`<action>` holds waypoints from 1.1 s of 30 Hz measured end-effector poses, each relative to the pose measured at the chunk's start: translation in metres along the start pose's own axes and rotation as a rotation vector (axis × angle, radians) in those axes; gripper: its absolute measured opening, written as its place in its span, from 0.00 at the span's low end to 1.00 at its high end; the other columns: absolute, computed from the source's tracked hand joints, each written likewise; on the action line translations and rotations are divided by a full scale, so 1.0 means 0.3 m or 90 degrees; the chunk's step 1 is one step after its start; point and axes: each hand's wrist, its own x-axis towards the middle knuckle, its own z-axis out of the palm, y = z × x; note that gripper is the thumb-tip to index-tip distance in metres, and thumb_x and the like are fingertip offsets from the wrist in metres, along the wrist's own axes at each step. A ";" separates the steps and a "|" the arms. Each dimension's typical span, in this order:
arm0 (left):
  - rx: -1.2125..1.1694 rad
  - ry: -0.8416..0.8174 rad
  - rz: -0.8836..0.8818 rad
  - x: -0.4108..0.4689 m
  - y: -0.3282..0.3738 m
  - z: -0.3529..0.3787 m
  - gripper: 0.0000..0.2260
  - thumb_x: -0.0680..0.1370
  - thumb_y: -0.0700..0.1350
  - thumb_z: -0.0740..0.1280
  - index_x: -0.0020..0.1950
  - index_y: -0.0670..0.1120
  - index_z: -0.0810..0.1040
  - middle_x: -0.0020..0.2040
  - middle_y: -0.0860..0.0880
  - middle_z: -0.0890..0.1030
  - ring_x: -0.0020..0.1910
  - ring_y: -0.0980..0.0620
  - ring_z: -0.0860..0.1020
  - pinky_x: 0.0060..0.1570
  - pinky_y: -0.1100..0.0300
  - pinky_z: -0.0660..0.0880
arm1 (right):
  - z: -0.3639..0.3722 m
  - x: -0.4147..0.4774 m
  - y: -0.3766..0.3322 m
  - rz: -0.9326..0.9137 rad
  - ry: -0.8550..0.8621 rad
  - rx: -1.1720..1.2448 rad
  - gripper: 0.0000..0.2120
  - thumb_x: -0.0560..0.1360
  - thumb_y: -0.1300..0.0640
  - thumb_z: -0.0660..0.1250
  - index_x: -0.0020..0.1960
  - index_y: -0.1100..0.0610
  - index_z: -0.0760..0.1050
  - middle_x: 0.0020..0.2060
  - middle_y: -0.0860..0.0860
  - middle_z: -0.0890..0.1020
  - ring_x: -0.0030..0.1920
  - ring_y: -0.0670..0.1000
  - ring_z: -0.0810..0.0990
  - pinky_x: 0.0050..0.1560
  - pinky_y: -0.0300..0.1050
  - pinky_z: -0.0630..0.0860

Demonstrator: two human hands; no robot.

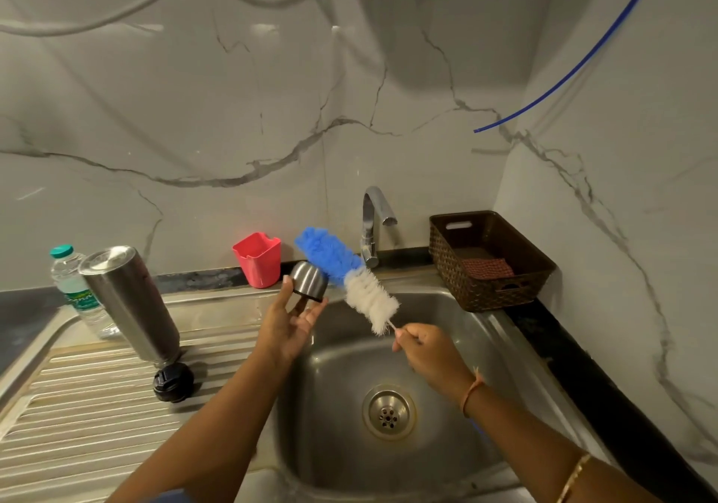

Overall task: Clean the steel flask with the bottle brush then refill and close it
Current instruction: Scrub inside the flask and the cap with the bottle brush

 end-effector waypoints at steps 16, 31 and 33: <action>0.005 0.023 -0.030 -0.001 -0.006 -0.063 0.11 0.77 0.43 0.66 0.56 0.39 0.73 0.59 0.37 0.76 0.60 0.39 0.76 0.54 0.47 0.77 | 0.033 -0.031 -0.020 0.005 -0.052 -0.034 0.17 0.79 0.58 0.59 0.31 0.52 0.71 0.17 0.42 0.71 0.25 0.43 0.67 0.29 0.38 0.64; -0.034 0.158 0.013 0.040 0.008 -0.006 0.12 0.76 0.49 0.67 0.51 0.42 0.73 0.53 0.41 0.74 0.57 0.43 0.74 0.57 0.50 0.74 | -0.005 -0.009 0.053 -0.079 0.079 -0.140 0.16 0.79 0.55 0.58 0.34 0.61 0.70 0.23 0.49 0.68 0.26 0.46 0.64 0.29 0.43 0.60; -0.043 0.149 0.016 0.047 0.024 -0.014 0.11 0.76 0.50 0.67 0.49 0.43 0.74 0.55 0.41 0.75 0.60 0.45 0.74 0.60 0.52 0.73 | 0.000 -0.031 0.071 -0.157 0.105 -0.214 0.18 0.79 0.54 0.58 0.31 0.52 0.62 0.21 0.47 0.66 0.24 0.46 0.64 0.26 0.41 0.58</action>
